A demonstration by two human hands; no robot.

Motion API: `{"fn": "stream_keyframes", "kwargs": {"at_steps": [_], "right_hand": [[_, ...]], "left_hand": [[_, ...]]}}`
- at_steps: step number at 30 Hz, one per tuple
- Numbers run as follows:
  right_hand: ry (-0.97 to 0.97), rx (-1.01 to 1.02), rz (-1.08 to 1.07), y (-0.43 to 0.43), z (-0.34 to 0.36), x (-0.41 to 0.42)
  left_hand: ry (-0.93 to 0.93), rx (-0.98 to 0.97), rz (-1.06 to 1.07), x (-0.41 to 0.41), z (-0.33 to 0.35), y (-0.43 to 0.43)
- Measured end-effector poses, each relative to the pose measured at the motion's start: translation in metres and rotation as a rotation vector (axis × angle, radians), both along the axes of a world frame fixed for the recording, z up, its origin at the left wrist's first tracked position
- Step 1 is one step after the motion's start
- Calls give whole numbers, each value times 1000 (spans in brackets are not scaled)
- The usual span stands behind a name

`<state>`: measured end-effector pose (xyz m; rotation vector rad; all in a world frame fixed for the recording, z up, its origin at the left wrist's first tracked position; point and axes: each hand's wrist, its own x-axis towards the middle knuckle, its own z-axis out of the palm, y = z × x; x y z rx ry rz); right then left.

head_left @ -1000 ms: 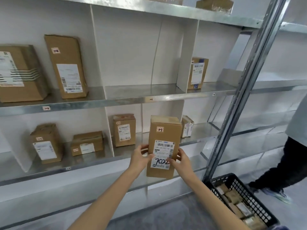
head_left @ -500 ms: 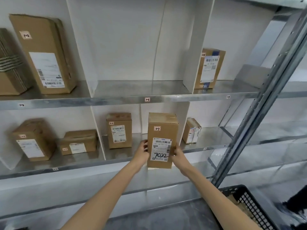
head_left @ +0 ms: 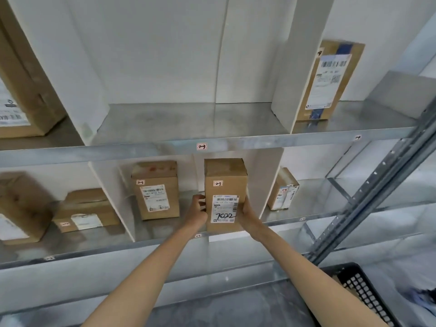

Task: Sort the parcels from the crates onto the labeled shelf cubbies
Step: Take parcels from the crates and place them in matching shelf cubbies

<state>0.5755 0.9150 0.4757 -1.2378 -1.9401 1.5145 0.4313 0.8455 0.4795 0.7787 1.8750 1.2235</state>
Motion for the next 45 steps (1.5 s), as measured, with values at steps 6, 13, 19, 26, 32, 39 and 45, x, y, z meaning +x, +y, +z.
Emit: {"fn": "stream_keyframes", "kwargs": {"at_steps": [6,13,19,26,32,39,45], "right_hand": [[-3,37,16,34,-19,-11],[4,49,47,46,-35,-13],[-31,25,82,64,-54,-14],[-5,-68,80,94,-69,-27],[14,-60,53,91,-66,-28],[-99,-90,-112,84,-74,-25],[-220,73,-122,54,-37,-5]], "left_hand": [[2,54,-43,3,-14,23],[51,65,8,8,-43,42],[171,63,54,12,-48,54],[139,92,56,6,-54,75],[131,120,67,5,-55,79],[89,-97,49,2,-49,72],[112,-137,140,-2,-27,46]]}}
